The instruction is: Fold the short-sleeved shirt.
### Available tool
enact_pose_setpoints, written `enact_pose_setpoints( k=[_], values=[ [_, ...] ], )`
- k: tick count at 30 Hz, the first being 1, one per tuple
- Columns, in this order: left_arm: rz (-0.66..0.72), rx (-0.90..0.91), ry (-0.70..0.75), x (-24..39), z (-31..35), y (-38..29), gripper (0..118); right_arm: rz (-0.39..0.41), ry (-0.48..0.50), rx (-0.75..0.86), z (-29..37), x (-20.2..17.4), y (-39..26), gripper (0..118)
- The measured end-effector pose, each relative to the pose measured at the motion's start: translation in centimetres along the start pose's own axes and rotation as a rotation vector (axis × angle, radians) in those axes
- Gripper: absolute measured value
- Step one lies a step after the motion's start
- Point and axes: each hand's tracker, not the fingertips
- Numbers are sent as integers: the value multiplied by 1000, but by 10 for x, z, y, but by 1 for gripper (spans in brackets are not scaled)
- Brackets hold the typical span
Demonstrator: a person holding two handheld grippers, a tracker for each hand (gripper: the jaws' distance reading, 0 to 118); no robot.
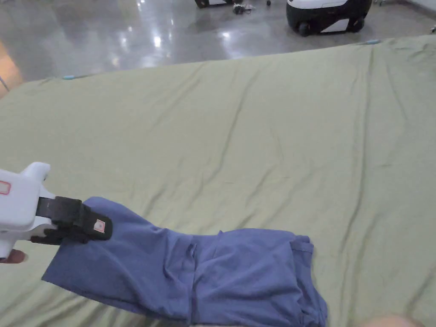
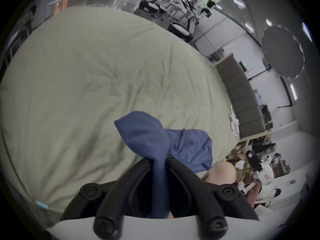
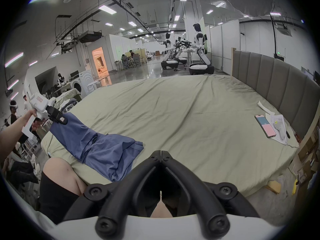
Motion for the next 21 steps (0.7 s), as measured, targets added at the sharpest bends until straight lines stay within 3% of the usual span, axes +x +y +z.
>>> enact_pose_setpoints(
  k=[7,14,16,19,21],
  values=[
    [-95,-103,22,110,-67,2,4,-67,-7,39,27,35,-22,0],
    [-142,-179,79,173,-152,-12,6,-115,-113,52,63,75,-43,0],
    [-137,-181,78,185,-173,-18,20,-120,-138,51,69,82,-46,0],
    [-105,-231,-26,199,-196,-19,56,-132,-144,49,72,87,-49,0],
    [-106,-251,-116,210,-191,-24,65,-132,-142,47,70,84,-48,0]
  ],
)
